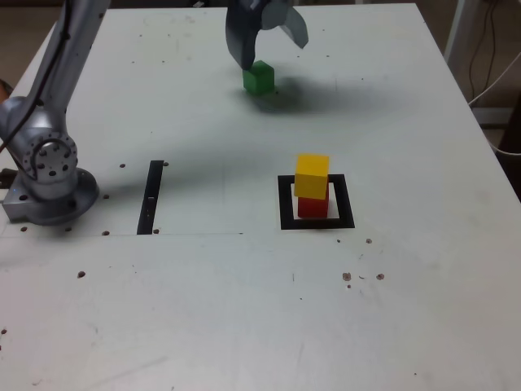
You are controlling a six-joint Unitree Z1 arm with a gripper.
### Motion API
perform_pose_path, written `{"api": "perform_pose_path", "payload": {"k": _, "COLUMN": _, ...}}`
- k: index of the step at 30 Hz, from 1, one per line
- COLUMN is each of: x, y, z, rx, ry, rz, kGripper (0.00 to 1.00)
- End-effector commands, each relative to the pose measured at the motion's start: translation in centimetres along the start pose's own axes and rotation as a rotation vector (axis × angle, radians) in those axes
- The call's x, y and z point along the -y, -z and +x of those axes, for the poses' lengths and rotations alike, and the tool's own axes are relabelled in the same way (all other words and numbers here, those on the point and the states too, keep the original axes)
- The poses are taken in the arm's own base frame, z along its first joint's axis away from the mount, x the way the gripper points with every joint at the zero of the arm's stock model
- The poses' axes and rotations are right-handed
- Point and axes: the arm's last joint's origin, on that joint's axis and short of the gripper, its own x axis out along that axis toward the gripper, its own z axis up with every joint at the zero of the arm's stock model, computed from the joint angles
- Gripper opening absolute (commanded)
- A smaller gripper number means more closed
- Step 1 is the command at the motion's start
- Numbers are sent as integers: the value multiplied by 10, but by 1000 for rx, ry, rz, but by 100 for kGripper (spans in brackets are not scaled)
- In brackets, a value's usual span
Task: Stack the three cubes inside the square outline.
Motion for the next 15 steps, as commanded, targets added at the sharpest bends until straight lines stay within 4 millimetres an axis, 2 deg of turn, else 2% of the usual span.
{"api": "perform_pose_path", "payload": {"k": 1, "x": 0, "y": -1, "z": 4, "rx": -15, "ry": 10, "rz": -5, "kGripper": 99}}
{"api": "perform_pose_path", "payload": {"k": 15, "x": -2, "y": 1, "z": 8, "rx": -43, "ry": 37, "rz": -87, "kGripper": 99}}
